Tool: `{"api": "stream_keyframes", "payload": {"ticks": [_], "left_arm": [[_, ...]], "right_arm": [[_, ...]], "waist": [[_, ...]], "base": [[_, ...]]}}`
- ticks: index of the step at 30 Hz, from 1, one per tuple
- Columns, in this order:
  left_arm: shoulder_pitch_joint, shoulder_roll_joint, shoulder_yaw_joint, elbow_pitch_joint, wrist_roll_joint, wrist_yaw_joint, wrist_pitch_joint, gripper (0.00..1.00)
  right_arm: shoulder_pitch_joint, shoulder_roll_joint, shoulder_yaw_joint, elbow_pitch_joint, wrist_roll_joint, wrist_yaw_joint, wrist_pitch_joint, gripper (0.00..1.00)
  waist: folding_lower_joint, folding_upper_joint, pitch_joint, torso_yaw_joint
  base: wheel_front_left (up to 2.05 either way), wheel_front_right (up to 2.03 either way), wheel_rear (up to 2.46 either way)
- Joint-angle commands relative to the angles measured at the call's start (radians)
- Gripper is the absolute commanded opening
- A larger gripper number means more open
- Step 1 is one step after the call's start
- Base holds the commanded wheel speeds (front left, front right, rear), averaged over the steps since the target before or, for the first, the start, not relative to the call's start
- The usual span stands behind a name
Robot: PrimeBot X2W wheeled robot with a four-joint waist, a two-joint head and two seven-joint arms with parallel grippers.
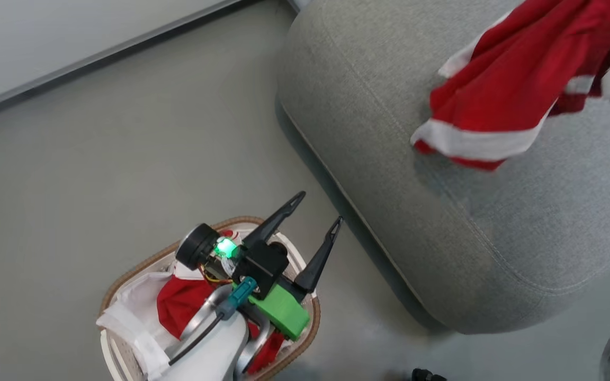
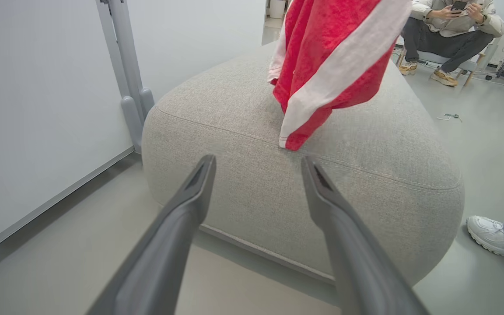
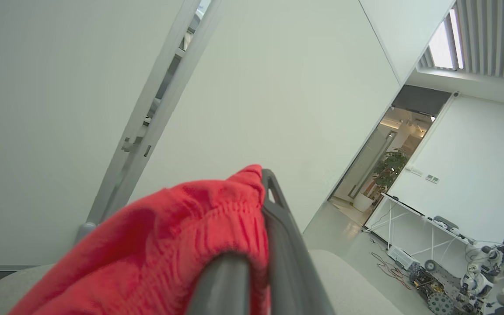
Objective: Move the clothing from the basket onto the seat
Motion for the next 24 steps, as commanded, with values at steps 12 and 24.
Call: {"api": "stream_keyframes", "payload": {"ticks": [12, 24], "left_arm": [[-0.138, 0.051, 0.030, -0.040, 0.060, 0.011, 0.000, 1.00], [-0.185, 0.065, 0.029, -0.058, 0.078, 0.025, 0.000, 1.00]], "right_arm": [[-0.331, -0.185, -0.172, 0.106, -0.048, -0.001, 0.000, 0.00], [-0.240, -0.066, -0.266, 0.254, -0.128, -0.001, 0.000, 0.00]], "waist": [[-0.0001, -0.0001, 0.341, 0.143], [-0.0001, -0.0001, 0.436, 0.152]], "base": [[0.00, 0.00, 0.00], [0.00, 0.00, 0.00]]}}
